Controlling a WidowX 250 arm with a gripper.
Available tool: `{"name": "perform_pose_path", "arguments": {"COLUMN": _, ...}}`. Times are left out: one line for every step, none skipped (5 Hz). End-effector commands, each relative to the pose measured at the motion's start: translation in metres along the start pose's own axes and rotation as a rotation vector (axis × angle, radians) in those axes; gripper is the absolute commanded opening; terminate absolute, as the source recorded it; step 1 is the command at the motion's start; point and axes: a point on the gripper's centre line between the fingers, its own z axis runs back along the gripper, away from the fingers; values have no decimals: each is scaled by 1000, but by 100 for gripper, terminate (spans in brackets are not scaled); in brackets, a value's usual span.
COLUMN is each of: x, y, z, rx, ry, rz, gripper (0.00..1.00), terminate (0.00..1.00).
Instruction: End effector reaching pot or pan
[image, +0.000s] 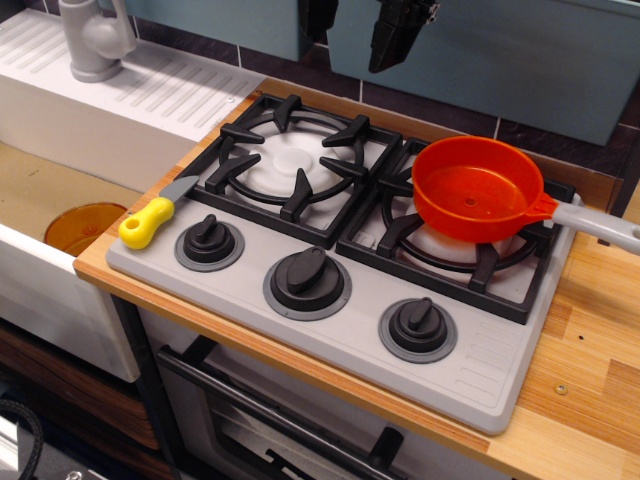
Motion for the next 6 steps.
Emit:
{"name": "perform_pose_path", "arguments": {"x": 0, "y": 0, "z": 0, "rx": 0, "ry": 0, "rz": 0, "gripper": 100, "terminate": 0}}
{"name": "perform_pose_path", "arguments": {"x": 6, "y": -24, "z": -5, "rx": 11, "ry": -9, "rz": 64, "gripper": 100, "terminate": 0}}
{"name": "perform_pose_path", "arguments": {"x": 15, "y": -34, "z": 0, "rx": 25, "ry": -19, "rz": 99, "gripper": 100, "terminate": 0}}
{"name": "perform_pose_path", "arguments": {"x": 24, "y": -40, "z": -3, "rx": 35, "ry": -49, "rz": 101, "gripper": 100, "terminate": 0}}
{"name": "perform_pose_path", "arguments": {"x": 31, "y": -42, "z": -16, "rx": 46, "ry": -105, "rz": 84, "gripper": 100, "terminate": 0}}
{"name": "perform_pose_path", "arguments": {"x": 35, "y": -40, "z": -32, "rx": 68, "ry": -183, "rz": 74, "gripper": 100, "terminate": 0}}
